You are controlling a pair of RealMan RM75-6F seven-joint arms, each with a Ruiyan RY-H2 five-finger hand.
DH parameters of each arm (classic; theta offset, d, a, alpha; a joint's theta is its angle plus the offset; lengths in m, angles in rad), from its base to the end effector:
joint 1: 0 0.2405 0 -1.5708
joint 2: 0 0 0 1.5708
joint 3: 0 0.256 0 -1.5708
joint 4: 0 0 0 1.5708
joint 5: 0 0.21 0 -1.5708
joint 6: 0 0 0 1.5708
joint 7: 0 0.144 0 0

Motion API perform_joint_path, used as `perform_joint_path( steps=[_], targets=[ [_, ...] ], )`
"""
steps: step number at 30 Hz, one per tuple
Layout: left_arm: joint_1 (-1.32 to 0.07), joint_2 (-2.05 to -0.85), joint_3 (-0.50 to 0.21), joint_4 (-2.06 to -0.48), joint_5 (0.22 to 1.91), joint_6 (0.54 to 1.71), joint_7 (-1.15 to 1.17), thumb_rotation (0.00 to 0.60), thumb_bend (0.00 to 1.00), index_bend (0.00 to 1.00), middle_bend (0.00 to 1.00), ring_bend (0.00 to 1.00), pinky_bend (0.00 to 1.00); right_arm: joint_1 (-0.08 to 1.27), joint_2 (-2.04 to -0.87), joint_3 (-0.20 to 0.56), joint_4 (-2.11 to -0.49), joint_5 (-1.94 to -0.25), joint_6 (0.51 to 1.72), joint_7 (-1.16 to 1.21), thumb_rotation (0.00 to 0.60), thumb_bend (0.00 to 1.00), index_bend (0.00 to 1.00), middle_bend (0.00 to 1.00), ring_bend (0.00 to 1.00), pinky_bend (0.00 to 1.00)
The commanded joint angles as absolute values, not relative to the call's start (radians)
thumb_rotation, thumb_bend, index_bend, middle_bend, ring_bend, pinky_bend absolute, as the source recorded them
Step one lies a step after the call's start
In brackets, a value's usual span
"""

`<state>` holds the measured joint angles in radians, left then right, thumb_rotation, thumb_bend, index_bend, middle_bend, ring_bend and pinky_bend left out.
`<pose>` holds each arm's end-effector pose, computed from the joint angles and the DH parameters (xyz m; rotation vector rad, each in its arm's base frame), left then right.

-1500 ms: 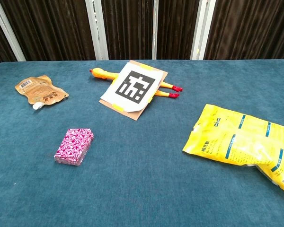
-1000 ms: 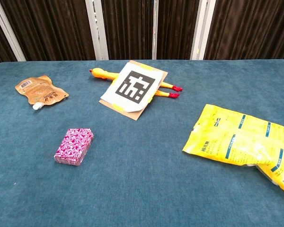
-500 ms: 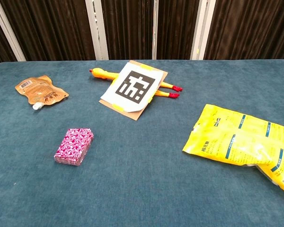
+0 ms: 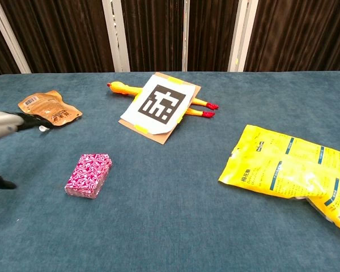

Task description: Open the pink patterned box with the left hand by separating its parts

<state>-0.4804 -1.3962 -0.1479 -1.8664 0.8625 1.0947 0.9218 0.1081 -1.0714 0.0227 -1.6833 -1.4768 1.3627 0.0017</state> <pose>-0.2006 0.2608 0.0181 -1.8086 -0.9374 -0.4763 -0.3083 -0.1800 0.1489 1.4550 -1.0298 0.8373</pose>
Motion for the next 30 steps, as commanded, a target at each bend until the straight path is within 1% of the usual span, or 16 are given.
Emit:
perform_joint_path(
  steps=[1,10,16,18,20,24,29,30],
  targets=[
    [-0.559,-1.471,-0.162,-1.880,0.750,1.116,1.013,0.600,0.20,0.10,0.00,0.00,0.00,0.108,-1.071,0.023,-1.684,-1.476,1.362,0.004,0.600,0.36,0.00,0.00,0.00,0.02],
    [-0.661,-1.567,-0.171,-1.849,0.605,1.169,1.103,0.600,0.20,0.10,0.00,0.00,0.00,0.109,-1.068,0.023,-1.685,-1.474,1.360,0.014,0.600,0.36,0.00,0.00,0.00,0.02],
    [-0.718,-1.614,-0.177,-1.817,0.548,1.186,1.128,0.600,0.20,0.10,0.00,0.00,0.00,0.110,-1.066,0.025,-1.686,-1.472,1.358,0.019,0.600,0.36,0.00,0.00,0.00,0.02],
    [-0.734,-1.625,-0.175,-1.807,0.534,1.189,1.137,0.600,0.22,0.10,0.00,0.00,0.00,0.110,-1.066,0.024,-1.687,-1.472,1.358,0.020,0.600,0.36,0.00,0.00,0.00,0.02],
    [-0.748,-1.636,-0.174,-1.798,0.519,1.193,1.142,0.600,0.25,0.12,0.00,0.00,0.00,0.110,-1.066,0.025,-1.687,-1.472,1.358,0.021,0.600,0.36,0.00,0.00,0.00,0.02],
    [-0.768,-1.654,-0.171,-1.781,0.493,1.205,1.141,0.600,0.34,0.19,0.00,0.00,0.00,0.109,-1.065,0.025,-1.687,-1.471,1.358,0.025,0.600,0.36,0.00,0.00,0.00,0.02],
    [-0.782,-1.666,-0.164,-1.764,0.490,1.220,1.127,0.600,0.43,0.40,0.00,0.00,0.00,0.109,-1.065,0.025,-1.687,-1.472,1.359,0.029,0.600,0.36,0.00,0.00,0.00,0.02],
    [-0.782,-1.666,-0.164,-1.764,0.497,1.223,1.119,0.600,0.43,0.42,0.00,0.00,0.00,0.109,-1.065,0.025,-1.687,-1.472,1.360,0.029,0.600,0.36,0.00,0.00,0.00,0.02]
  ],
)
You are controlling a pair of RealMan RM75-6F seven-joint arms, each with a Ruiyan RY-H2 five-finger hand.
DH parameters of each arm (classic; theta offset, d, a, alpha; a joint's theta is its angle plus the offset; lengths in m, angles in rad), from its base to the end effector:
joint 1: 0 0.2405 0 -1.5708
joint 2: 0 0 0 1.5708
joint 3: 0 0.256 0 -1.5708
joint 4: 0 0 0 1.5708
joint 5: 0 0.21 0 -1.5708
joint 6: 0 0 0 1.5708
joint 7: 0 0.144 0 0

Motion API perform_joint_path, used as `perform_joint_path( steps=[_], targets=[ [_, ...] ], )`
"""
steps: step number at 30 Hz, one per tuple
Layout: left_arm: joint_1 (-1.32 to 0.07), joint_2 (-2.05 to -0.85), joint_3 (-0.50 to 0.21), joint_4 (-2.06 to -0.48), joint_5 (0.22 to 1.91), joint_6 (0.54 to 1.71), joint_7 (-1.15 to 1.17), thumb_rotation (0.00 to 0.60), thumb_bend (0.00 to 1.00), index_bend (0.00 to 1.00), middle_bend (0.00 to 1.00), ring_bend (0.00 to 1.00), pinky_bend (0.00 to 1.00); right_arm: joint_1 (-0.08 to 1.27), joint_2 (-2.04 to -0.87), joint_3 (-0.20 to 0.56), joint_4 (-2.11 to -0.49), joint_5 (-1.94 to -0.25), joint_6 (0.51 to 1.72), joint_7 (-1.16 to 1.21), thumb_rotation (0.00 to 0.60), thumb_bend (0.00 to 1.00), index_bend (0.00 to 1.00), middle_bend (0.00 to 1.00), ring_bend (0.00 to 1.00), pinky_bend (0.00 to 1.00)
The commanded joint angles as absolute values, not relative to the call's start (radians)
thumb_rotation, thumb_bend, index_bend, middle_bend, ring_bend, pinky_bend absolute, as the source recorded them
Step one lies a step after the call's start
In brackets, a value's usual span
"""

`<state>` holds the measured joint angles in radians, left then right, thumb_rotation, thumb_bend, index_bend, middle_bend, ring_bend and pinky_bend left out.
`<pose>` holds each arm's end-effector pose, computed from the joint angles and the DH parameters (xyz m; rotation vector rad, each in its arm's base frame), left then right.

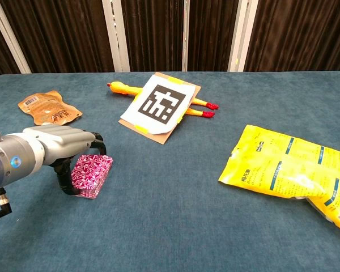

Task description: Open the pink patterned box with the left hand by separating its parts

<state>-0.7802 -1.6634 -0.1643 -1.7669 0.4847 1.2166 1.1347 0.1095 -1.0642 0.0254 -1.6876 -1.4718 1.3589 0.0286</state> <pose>-0.1352 0.2852 -0.0524 -1.8863 -0.9329 -0.3618 -0.3083 -0.1809 0.1509 1.4417 -1.0512 0.8528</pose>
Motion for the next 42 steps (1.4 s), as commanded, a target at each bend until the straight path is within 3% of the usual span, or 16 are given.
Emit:
perform_joint_path(
  steps=[1,16,27,31,38,42],
  targets=[
    [-0.782,-1.666,-0.163,-1.764,0.505,1.224,1.110,0.600,0.44,0.44,0.00,0.00,0.00,0.109,-1.066,0.025,-1.687,-1.473,1.361,0.029,0.600,0.36,0.00,0.00,0.00,0.02],
    [-0.773,-1.569,-0.157,-1.838,0.572,1.243,1.003,0.600,0.45,0.49,0.00,0.00,0.00,0.108,-1.065,0.026,-1.687,-1.472,1.361,0.031,0.600,0.36,0.00,0.00,0.00,0.02],
    [-0.720,-1.433,-0.076,-1.845,0.599,1.217,0.924,0.600,0.45,0.47,0.00,0.00,0.00,0.108,-1.067,0.025,-1.690,-1.470,1.362,0.024,0.600,0.36,0.00,0.00,0.00,0.02],
    [-0.708,-1.422,-0.052,-1.808,0.597,1.196,0.900,0.600,0.42,0.38,0.00,0.00,0.00,0.107,-1.067,0.026,-1.691,-1.468,1.362,0.022,0.600,0.36,0.00,0.00,0.00,0.02],
    [-0.705,-1.416,-0.030,-1.768,0.558,1.168,0.897,0.600,0.23,0.13,0.00,0.00,0.00,0.108,-1.067,0.027,-1.691,-1.465,1.361,0.022,0.600,0.36,0.00,0.00,0.00,0.02],
    [-0.715,-1.407,-0.026,-1.771,0.519,1.164,0.917,0.600,0.20,0.04,0.00,0.00,0.00,0.108,-1.066,0.027,-1.692,-1.465,1.361,0.023,0.600,0.36,0.00,0.00,0.00,0.02]
  ],
)
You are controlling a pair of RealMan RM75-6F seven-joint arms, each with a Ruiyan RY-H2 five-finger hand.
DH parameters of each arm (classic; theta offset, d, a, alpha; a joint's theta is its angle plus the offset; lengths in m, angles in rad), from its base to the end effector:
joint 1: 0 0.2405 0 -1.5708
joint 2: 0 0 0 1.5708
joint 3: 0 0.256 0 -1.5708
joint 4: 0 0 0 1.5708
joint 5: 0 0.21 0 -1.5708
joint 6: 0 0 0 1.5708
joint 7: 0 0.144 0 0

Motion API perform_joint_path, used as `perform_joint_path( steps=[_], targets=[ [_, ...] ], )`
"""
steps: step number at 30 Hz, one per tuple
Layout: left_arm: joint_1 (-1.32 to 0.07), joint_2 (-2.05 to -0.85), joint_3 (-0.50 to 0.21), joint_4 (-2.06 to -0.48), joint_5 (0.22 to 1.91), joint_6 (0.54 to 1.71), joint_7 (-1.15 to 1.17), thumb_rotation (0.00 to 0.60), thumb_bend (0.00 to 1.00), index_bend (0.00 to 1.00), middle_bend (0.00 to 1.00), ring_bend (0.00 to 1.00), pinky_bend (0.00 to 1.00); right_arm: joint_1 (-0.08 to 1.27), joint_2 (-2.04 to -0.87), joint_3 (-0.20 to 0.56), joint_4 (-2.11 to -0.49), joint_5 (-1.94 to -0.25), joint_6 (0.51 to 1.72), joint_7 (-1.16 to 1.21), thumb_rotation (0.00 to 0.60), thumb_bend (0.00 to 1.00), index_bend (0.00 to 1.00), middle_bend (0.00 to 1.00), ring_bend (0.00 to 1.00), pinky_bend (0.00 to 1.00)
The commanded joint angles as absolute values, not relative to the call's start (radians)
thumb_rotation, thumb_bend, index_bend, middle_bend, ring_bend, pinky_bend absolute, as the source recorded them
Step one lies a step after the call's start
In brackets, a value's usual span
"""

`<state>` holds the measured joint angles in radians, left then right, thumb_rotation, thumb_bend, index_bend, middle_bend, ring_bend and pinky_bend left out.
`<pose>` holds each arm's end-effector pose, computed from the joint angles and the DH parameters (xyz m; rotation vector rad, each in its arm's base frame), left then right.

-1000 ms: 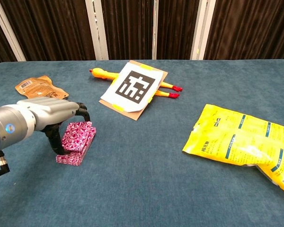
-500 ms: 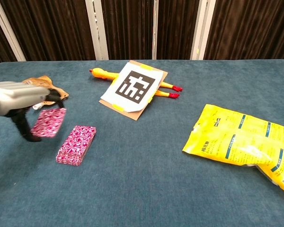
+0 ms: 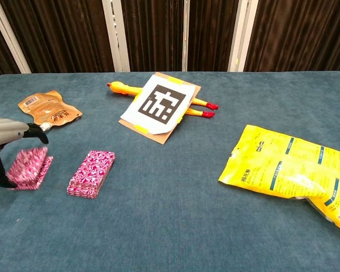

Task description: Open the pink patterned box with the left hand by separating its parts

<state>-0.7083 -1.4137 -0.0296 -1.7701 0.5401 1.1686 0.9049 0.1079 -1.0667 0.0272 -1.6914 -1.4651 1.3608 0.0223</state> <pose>-0.2197 0.2889 0.0117 -1.7519 -0.9727 -0.2704 -0.3082 -0.1808 0.1505 1.4342 -1.0524 0.8515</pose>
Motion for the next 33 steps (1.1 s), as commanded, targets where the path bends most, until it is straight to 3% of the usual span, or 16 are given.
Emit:
perform_joint_path(
  steps=[1,12,33],
  targets=[
    [-0.718,-1.404,-0.025,-1.774,0.509,1.164,0.923,0.600,0.20,0.03,0.00,0.00,0.00,0.108,-1.066,0.027,-1.691,-1.465,1.361,0.022,0.600,0.36,0.00,0.00,0.00,0.02],
    [-0.748,-1.406,-0.064,-1.808,0.489,1.175,0.907,0.600,0.20,0.04,0.00,0.00,0.00,0.108,-1.067,0.026,-1.694,-1.467,1.362,0.020,0.600,0.36,0.00,0.00,0.00,0.02],
    [-0.889,-1.610,-0.114,-1.775,0.402,1.214,1.039,0.600,0.26,0.08,0.00,0.00,0.00,0.109,-1.062,0.026,-1.696,-1.467,1.356,0.036,0.600,0.36,0.00,0.00,0.00,0.02]
  ],
)
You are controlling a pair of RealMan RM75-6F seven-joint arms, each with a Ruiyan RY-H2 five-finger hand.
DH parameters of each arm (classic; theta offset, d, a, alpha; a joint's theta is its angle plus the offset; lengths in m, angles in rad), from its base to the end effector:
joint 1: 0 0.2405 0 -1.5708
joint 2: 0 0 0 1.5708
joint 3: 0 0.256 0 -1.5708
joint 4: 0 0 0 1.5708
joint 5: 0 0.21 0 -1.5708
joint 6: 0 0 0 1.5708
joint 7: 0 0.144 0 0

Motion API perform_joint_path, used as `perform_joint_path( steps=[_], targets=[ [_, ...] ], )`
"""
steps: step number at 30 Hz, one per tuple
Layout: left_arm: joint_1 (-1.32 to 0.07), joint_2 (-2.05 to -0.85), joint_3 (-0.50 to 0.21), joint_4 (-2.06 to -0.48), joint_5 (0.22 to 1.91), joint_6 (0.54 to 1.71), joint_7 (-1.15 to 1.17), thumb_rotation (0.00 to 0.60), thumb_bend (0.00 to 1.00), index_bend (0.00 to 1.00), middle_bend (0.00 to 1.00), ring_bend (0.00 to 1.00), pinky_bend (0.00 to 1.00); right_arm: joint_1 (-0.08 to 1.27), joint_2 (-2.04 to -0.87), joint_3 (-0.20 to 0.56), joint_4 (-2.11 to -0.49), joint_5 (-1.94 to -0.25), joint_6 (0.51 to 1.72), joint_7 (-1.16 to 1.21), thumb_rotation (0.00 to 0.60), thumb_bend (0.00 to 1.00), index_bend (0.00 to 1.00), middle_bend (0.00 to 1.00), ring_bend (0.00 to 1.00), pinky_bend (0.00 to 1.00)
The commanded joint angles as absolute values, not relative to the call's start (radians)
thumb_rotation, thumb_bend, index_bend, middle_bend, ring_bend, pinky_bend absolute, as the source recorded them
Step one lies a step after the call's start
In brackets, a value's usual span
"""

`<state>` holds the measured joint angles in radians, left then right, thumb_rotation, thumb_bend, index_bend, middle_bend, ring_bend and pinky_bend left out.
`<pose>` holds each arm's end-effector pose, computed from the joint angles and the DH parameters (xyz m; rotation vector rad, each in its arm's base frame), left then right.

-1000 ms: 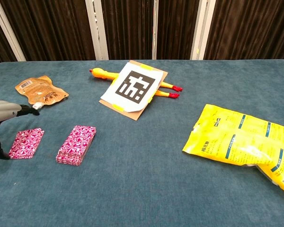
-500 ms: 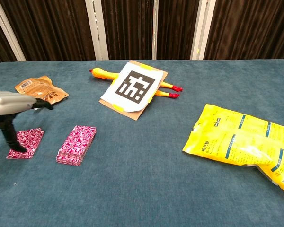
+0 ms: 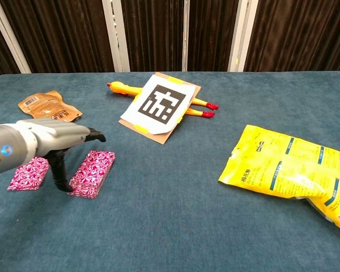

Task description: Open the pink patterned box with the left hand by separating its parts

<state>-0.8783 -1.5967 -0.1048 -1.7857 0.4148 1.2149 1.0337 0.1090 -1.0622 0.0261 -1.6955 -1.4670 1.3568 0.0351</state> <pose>-0.1363 0.2950 -0.0410 -1.8893 -0.9503 -0.3535 -0.3076 -0.1807 0.1508 1.4341 -1.0646 0.8586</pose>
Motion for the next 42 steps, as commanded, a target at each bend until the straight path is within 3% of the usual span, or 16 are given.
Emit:
perform_joint_path(
  steps=[1,8,15,17,32,42],
  targets=[
    [-0.893,-1.615,-0.116,-1.770,0.395,1.214,1.043,0.600,0.27,0.08,0.00,0.00,0.00,0.109,-1.062,0.026,-1.695,-1.466,1.356,0.038,0.600,0.36,0.00,0.00,0.00,0.02],
    [-0.921,-1.651,-0.126,-1.739,0.345,1.212,1.066,0.600,0.30,0.16,0.00,0.00,0.00,0.109,-1.061,0.026,-1.694,-1.467,1.356,0.045,0.600,0.36,0.00,0.00,0.00,0.02],
    [-0.930,-1.668,-0.122,-1.726,0.333,1.218,1.066,0.600,0.38,0.42,0.00,0.00,0.00,0.109,-1.060,0.026,-1.696,-1.468,1.357,0.046,0.600,0.36,0.00,0.00,0.00,0.02],
    [-0.927,-1.667,-0.120,-1.727,0.344,1.222,1.054,0.600,0.40,0.45,0.00,0.00,0.00,0.109,-1.060,0.026,-1.696,-1.468,1.357,0.046,0.600,0.36,0.00,0.00,0.00,0.02],
    [-0.914,-1.602,-0.141,-1.841,0.443,1.235,0.969,0.600,0.42,0.49,0.00,0.00,0.00,0.108,-1.062,0.026,-1.695,-1.469,1.361,0.039,0.600,0.36,0.00,0.00,0.00,0.02],
    [-0.983,-1.711,-0.174,-1.782,0.418,1.222,1.010,0.600,0.42,0.47,0.00,0.00,0.00,0.107,-1.061,0.029,-1.695,-1.466,1.362,0.048,0.600,0.36,0.00,0.00,0.00,0.02]
  ],
)
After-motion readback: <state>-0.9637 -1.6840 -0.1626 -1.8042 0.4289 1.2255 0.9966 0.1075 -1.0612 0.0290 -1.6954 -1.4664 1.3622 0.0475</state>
